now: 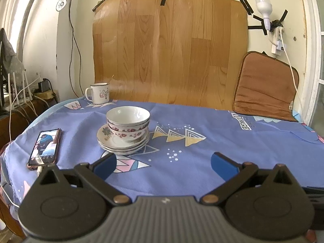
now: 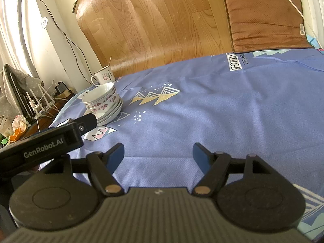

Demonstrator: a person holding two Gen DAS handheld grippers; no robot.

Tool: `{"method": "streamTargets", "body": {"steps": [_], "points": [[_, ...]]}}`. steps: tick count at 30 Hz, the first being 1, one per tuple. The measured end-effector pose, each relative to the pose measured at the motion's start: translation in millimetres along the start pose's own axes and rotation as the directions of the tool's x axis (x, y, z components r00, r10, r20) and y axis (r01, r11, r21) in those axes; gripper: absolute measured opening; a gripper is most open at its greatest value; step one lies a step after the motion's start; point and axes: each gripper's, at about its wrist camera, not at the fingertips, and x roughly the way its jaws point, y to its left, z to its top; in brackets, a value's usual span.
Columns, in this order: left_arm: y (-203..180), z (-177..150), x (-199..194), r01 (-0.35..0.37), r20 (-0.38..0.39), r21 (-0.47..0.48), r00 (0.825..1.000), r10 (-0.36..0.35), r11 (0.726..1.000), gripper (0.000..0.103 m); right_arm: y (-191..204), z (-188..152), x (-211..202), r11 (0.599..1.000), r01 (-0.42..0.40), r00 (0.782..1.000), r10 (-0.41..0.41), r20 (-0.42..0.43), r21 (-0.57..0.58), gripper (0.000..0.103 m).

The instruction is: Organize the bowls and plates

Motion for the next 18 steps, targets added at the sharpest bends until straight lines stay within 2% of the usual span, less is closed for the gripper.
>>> {"method": "streamTargets", "body": {"steps": [11, 16, 18], "points": [[4.4, 1.1, 8.8, -0.006, -0.058, -0.028, 0.998, 0.005, 1.000, 0.103, -0.6, 0.4, -0.4, 1.000, 0.004, 1.000, -0.004, -0.001, -0.007, 0.077], [8.5, 0.8, 16.7, -0.062, -0.091, -0.010, 0.994, 0.061, 0.998, 0.103, -0.5, -0.4, -1.6, 1.000, -0.003, 1.000, 0.003, 0.006, -0.009, 0.077], [12.5, 0.6, 19.0, -0.060, -0.107, -0.024, 0.993, 0.057, 0.998, 0.103, 0.4, -0.6, -3.0, 1.000, -0.007, 1.000, 0.007, 0.015, -0.014, 0.077]]}}
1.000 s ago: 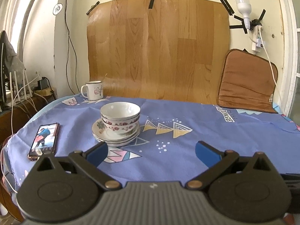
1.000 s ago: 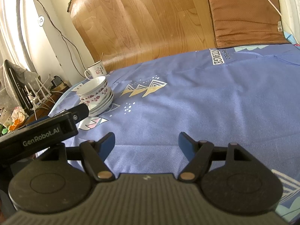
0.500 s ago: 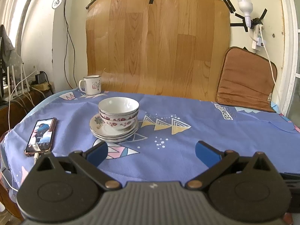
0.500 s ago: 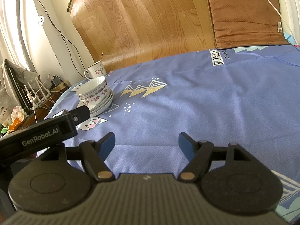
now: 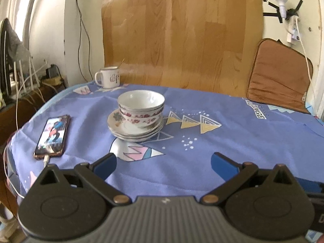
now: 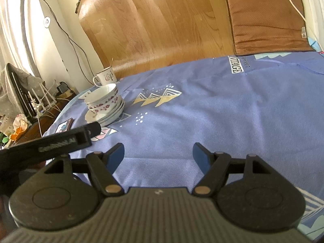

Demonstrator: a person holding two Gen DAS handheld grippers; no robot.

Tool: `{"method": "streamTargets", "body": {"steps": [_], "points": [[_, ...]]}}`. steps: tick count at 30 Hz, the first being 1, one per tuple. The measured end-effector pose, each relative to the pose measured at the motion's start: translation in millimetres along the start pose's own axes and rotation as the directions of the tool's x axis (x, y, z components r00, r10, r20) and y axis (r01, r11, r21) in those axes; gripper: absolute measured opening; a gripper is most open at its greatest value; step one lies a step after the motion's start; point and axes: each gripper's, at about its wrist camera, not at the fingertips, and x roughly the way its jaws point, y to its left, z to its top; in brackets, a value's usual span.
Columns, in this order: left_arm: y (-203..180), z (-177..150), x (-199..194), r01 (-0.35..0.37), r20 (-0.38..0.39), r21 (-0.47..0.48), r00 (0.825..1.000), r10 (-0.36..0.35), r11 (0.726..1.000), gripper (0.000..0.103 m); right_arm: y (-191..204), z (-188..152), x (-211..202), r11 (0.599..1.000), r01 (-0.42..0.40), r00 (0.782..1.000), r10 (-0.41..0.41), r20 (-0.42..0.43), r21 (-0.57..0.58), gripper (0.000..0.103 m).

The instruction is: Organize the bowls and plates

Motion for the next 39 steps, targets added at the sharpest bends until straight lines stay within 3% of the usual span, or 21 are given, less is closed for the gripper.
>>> {"method": "streamTargets", "body": {"steps": [30, 39], "points": [[12.5, -2.7, 15.1, -0.012, -0.095, -0.048, 0.995, 0.007, 0.999, 0.103, 10.8, -1.6, -4.4, 1.000, -0.017, 0.999, 0.018, 0.030, -0.025, 0.077], [14.6, -3.0, 17.4, -0.017, -0.108, -0.054, 0.994, 0.011, 0.998, 0.103, 17.1, -2.1, -11.7, 0.997, -0.035, 0.996, 0.040, 0.085, -0.064, 0.077]]}}
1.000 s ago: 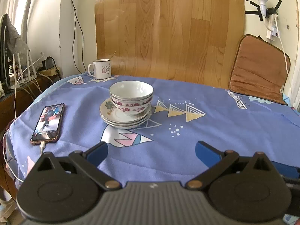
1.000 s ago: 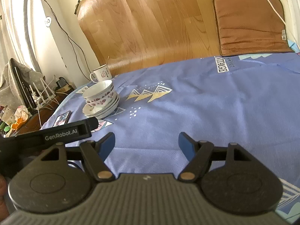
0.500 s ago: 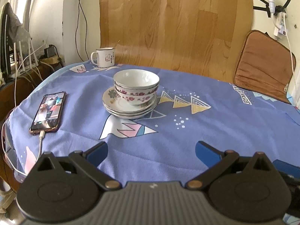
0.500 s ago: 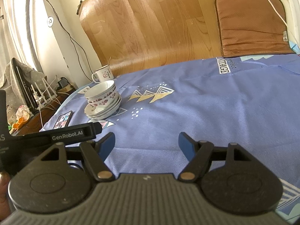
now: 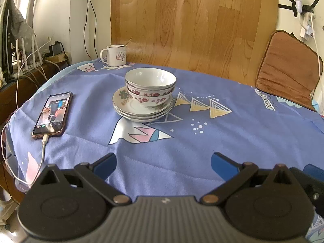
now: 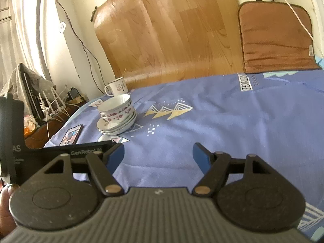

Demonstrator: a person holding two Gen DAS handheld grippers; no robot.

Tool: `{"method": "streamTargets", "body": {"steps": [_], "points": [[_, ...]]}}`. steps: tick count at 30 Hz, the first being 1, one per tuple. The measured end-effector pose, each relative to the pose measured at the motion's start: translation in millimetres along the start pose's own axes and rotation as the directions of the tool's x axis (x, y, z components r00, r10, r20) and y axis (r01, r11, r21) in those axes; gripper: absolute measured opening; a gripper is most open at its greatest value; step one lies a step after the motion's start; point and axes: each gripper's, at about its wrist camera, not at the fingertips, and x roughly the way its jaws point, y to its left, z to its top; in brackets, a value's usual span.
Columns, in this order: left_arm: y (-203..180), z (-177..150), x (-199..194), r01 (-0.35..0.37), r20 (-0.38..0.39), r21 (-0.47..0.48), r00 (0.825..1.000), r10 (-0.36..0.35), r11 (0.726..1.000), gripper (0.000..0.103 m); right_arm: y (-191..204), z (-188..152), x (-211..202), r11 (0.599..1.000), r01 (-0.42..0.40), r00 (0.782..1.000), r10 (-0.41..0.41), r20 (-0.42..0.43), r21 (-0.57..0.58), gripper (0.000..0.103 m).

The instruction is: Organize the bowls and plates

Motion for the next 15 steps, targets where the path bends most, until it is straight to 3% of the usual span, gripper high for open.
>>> {"method": "streamTargets", "body": {"steps": [15], "points": [[0.7, 0.3, -1.3, -0.006, 0.002, 0.003, 1.000, 0.006, 1.000, 0.103, 1.3, 1.1, 0.5, 1.000, -0.007, 1.000, 0.007, 0.005, -0.004, 0.077]]}}
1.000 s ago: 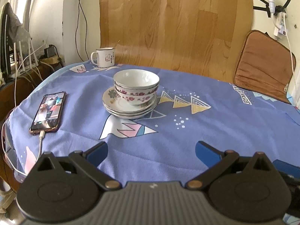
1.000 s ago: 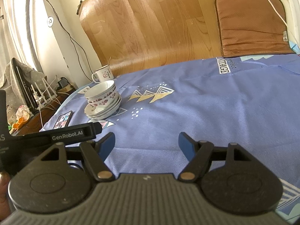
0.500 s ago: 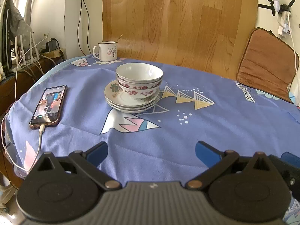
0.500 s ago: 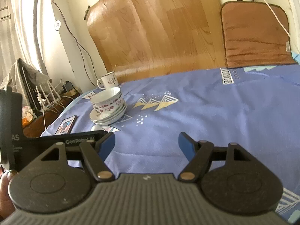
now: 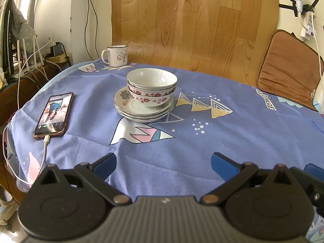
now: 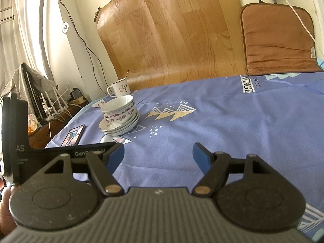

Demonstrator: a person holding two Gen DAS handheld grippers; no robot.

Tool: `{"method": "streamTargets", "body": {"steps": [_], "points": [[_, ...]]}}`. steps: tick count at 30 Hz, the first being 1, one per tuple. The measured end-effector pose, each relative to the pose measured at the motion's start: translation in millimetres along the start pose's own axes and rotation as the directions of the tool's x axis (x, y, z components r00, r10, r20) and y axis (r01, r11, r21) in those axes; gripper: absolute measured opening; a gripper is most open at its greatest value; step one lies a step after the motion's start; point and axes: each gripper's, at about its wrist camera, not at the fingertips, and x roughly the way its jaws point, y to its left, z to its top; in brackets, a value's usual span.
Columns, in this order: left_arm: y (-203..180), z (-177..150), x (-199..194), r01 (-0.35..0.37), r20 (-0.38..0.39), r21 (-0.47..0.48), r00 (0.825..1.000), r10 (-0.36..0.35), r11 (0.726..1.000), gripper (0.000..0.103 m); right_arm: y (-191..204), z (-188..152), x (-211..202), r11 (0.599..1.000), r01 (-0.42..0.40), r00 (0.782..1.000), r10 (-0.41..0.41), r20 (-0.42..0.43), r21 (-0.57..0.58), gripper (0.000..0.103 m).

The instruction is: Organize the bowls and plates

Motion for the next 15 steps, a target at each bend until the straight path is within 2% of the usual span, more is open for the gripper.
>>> {"method": "streamTargets", "body": {"steps": [15], "points": [[-4.0, 0.3, -7.7, 0.017, 0.047, 0.030, 0.999, -0.018, 0.999, 0.103, 1.0, -0.6, 0.0, 1.000, 0.002, 1.000, -0.002, -0.007, 0.011, 0.077]]}}
